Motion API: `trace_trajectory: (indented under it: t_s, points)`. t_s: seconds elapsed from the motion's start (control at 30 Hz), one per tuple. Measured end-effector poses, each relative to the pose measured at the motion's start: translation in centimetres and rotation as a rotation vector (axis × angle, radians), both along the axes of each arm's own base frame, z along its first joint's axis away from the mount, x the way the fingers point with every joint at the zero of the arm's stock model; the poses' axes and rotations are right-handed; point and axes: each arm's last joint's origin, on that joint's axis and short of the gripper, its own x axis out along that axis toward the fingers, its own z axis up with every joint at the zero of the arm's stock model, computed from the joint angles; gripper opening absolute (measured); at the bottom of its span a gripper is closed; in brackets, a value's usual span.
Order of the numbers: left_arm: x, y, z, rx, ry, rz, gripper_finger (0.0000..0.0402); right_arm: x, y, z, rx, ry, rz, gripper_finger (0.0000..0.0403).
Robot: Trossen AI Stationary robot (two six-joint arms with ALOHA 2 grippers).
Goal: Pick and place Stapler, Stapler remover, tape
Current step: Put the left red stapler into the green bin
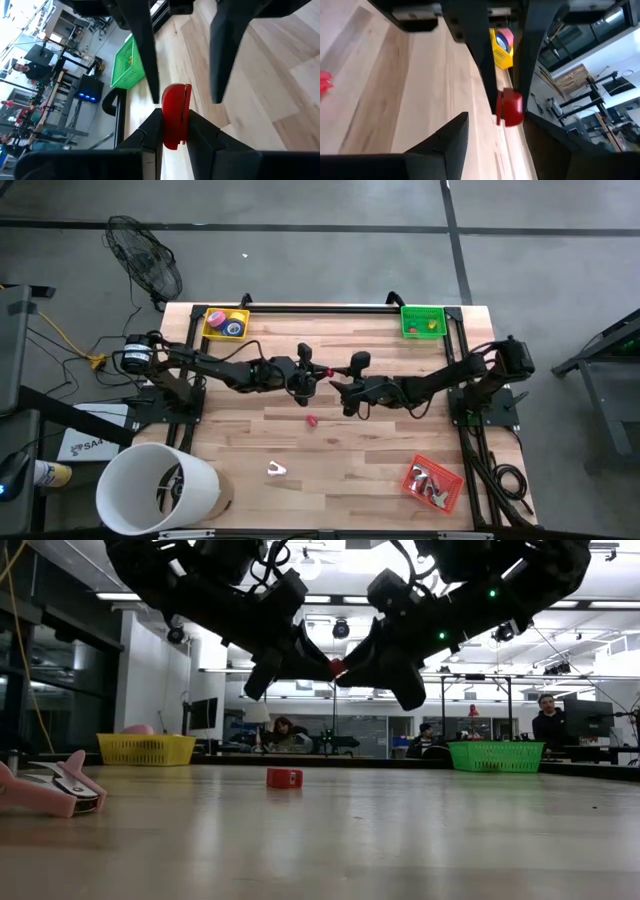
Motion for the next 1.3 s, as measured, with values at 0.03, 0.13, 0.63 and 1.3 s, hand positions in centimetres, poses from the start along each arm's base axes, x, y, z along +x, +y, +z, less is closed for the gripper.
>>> trace_trajectory:
  t_s: [0.03, 0.13, 0.63, 1.3]
  points:
    - [0.0, 0.0, -0.01, 0.0, 0.001, 0.0, 0.0056, 0.0, -0.07, -0.01, 0.0, 0.001, -0.003, 0.018]
    - [0.0, 0.0, 0.01, -0.001, -0.001, -0.001, 0.0056, 0.05, -0.1, 0.13, 0.002, -0.015, -0.002, 0.018]
    - [0.0, 0.0, 0.0, -0.001, 0.0, -0.001, 0.0056, 0.16, -0.08, 0.45, 0.007, -0.051, 0.003, 0.014]
    - [0.0, 0.0, 0.0, -0.011, -0.004, 0.002, 0.0056, 0.17, -0.09, 0.48, 0.005, -0.052, 0.001, 0.0058]
